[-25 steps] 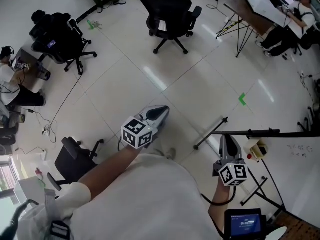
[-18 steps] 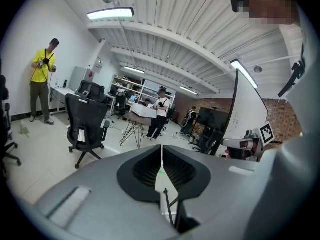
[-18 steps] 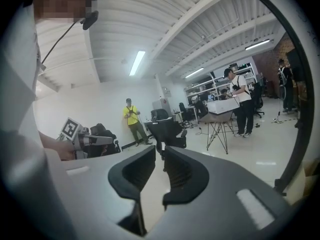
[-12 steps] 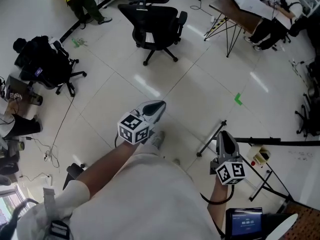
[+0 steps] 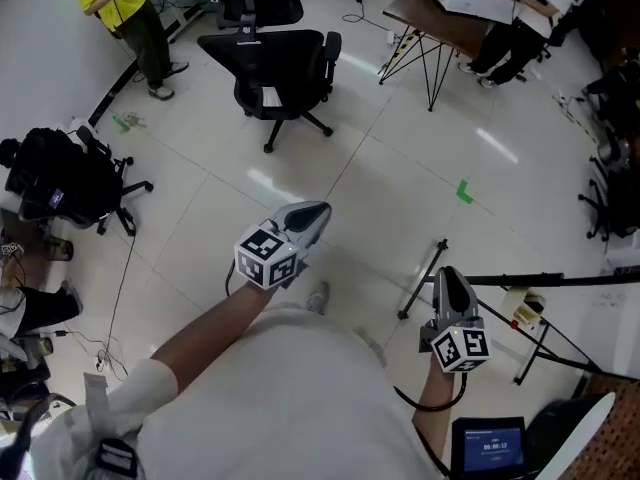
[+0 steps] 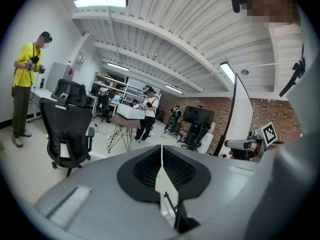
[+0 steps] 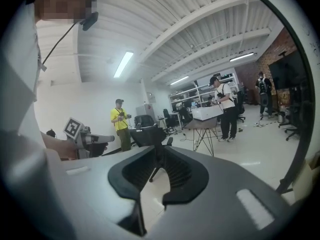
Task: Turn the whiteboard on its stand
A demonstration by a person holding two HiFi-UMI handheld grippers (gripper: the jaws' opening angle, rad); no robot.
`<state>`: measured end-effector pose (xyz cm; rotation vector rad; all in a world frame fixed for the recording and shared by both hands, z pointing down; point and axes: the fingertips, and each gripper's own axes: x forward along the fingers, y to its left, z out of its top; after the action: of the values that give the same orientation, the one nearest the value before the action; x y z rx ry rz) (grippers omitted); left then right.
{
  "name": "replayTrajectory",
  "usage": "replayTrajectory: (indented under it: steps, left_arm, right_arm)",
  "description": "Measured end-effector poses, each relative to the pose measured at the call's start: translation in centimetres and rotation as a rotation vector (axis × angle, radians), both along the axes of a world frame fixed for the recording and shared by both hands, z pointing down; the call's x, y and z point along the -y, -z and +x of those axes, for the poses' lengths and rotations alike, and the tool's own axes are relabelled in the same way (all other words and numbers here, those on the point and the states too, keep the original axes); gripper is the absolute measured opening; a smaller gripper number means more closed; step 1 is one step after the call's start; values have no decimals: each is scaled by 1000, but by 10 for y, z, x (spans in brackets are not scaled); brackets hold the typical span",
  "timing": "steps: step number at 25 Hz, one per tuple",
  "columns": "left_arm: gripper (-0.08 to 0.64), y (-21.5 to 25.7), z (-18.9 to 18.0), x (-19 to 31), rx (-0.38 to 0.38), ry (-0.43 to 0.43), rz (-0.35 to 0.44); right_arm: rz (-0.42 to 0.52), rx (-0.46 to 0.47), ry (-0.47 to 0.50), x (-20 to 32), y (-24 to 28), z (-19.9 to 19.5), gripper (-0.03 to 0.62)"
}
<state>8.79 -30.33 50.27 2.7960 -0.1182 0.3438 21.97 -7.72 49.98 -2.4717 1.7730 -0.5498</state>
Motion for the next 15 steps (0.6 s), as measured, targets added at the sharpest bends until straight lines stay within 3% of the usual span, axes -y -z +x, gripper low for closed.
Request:
replayTrajectory:
  steps: [8,15]
  left_arm:
    - [25,-16,26,22,5,-109,8]
    - [25,-20,60,10,-8,-211,-13]
  right_arm:
    - [1,11,-108,4,-12,-3,56]
    - [-24,-12,-212,-19,-6,7,55]
